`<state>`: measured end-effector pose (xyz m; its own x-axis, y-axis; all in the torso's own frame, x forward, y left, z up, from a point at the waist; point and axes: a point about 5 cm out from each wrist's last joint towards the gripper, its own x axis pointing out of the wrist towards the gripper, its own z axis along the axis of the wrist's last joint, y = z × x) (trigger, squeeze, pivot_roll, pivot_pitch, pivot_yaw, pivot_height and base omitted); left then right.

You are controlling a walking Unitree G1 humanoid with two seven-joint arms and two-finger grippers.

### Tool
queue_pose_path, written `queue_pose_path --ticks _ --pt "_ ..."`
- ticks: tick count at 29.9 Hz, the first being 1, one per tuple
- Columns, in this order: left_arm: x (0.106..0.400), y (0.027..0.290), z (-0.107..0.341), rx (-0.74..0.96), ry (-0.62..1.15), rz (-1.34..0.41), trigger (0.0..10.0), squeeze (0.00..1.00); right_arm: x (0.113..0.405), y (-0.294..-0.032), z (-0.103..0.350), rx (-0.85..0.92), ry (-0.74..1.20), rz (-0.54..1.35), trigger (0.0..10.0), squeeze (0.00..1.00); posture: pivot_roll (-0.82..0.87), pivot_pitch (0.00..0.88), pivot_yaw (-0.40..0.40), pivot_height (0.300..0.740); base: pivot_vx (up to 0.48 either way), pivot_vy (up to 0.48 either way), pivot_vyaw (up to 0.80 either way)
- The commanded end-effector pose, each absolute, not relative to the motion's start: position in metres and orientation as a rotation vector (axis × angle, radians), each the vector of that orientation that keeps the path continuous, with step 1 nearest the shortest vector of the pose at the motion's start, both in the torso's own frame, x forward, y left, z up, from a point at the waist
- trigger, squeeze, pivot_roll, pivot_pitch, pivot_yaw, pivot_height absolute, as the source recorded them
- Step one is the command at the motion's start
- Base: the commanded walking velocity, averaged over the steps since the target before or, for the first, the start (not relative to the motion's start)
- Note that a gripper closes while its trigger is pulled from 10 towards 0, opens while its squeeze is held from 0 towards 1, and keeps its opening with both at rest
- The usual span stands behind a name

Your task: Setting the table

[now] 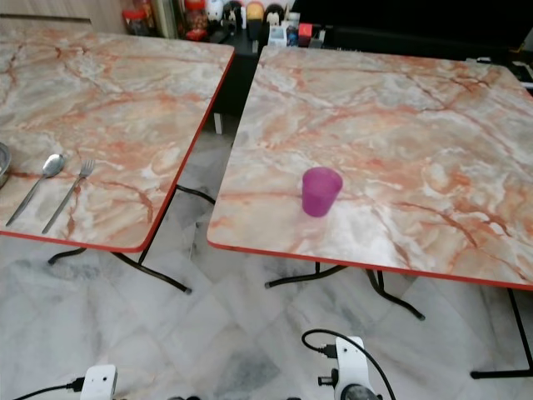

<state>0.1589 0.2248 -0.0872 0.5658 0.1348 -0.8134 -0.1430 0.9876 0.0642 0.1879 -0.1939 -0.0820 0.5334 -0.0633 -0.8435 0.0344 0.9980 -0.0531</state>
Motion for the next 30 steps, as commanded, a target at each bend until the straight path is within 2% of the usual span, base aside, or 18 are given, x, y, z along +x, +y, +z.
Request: queue_pose_path --ticks 1,7,30 --pt "0.1500 0.2227 -0.0916 -0.013 0.996 0.158 10.0 0.00 0.1849 -0.1971 -0.0832 -0.036 1.027 -0.070 10.0 0.00 0.00 0.175 -0.041 0.736 0.000 -0.274 0.00" --pt "0.1495 0.2227 -0.0918 -0.011 0.997 0.158 10.0 0.00 0.1837 -0.1972 -0.0840 -0.058 1.054 -0.046 10.0 0.00 0.00 0.168 -0.042 0.736 0.000 -0.276 -0.47" --pt "0.1475 0.2221 -0.0926 -0.008 0.999 0.153 10.0 0.00 0.1813 -0.1981 -0.0849 -0.066 1.059 -0.046 10.0 0.00 0.00 0.152 -0.043 0.736 0.000 -0.277 0.00"
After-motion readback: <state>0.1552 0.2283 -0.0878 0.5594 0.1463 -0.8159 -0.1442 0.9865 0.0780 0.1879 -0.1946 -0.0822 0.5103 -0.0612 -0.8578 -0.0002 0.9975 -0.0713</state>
